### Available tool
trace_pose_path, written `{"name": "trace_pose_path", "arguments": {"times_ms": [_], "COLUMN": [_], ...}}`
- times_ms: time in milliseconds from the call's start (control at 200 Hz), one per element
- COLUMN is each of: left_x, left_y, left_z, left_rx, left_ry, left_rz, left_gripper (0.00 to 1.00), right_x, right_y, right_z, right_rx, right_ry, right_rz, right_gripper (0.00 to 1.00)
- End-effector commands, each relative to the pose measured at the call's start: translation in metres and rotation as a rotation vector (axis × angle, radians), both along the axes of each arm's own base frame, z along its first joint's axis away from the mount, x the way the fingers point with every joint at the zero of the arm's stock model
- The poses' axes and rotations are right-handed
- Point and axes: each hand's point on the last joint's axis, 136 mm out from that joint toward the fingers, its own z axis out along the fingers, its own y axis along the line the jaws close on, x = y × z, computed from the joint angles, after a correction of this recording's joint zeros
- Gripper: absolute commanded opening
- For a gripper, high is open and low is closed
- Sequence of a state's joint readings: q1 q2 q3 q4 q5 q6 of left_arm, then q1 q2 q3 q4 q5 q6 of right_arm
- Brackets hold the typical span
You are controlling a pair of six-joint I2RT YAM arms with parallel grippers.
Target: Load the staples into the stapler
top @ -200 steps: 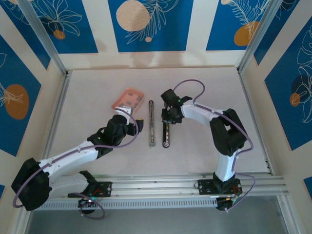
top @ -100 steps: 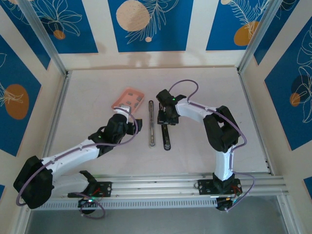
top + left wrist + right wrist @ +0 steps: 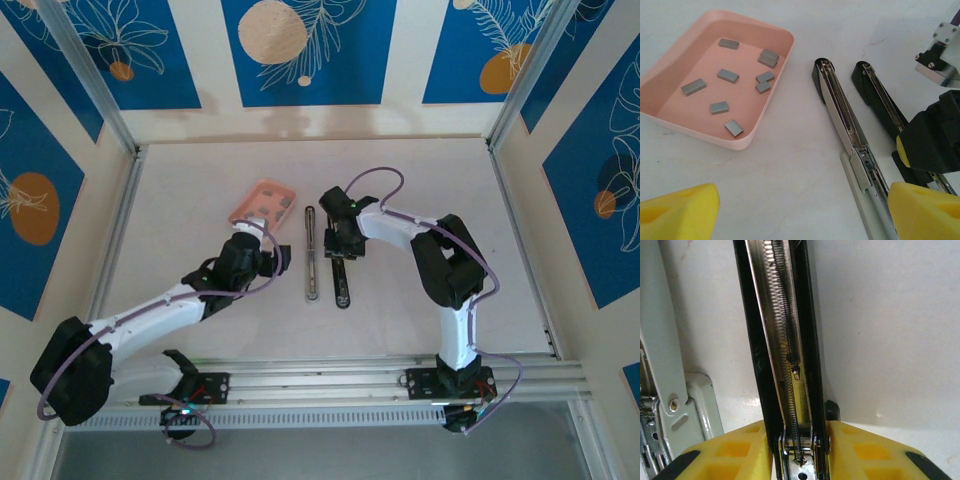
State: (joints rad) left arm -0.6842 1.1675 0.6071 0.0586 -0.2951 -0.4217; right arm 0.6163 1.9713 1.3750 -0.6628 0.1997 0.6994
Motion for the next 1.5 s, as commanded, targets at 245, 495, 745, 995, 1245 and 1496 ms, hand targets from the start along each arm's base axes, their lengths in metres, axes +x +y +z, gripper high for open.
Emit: {"name": "trace_pose_path", "arguments": {"times_ms": [245, 495, 745, 995, 1245, 1496], "left_x": [0.017, 0.043, 0.073, 0.091, 0.113, 0.096], "left_y": [0.004, 0.012, 0.023, 0.001, 0.004, 0.003], "left_z": [-0.01, -0.018, -0.039, -0.074, -0.099, -0.1], "left_rx": [-0.022, 0.056, 0.211, 0.269, 0.366, 0.349], "left_ry": [0.159, 0.301, 0.534, 0.719, 0.764, 0.837], "left_rz": [0.021, -0.03, -0.156, -0.308, -0.311, -0.342], "left_gripper": [0.86, 0.8, 0.74, 0.71, 0.71, 0.67], "right_x": [0.008, 0.005, -0.019, -0.047, -0.054, -0.053], "right_y": [0.002, -0.003, -0.026, -0.047, -0.058, -0.06], "right_z": [0.01, 0.049, 0.077, 0.075, 0.071, 0.076], "right_rx": [0.012, 0.052, 0.093, 0.093, 0.089, 0.095], "right_ry": [-0.049, -0.131, -0.208, -0.213, -0.205, -0.22], "right_rz": [-0.053, -0.036, -0.02, -0.029, -0.056, -0.062], "right_gripper": [0.29, 0.45, 0.49, 0.49, 0.49, 0.49]}}
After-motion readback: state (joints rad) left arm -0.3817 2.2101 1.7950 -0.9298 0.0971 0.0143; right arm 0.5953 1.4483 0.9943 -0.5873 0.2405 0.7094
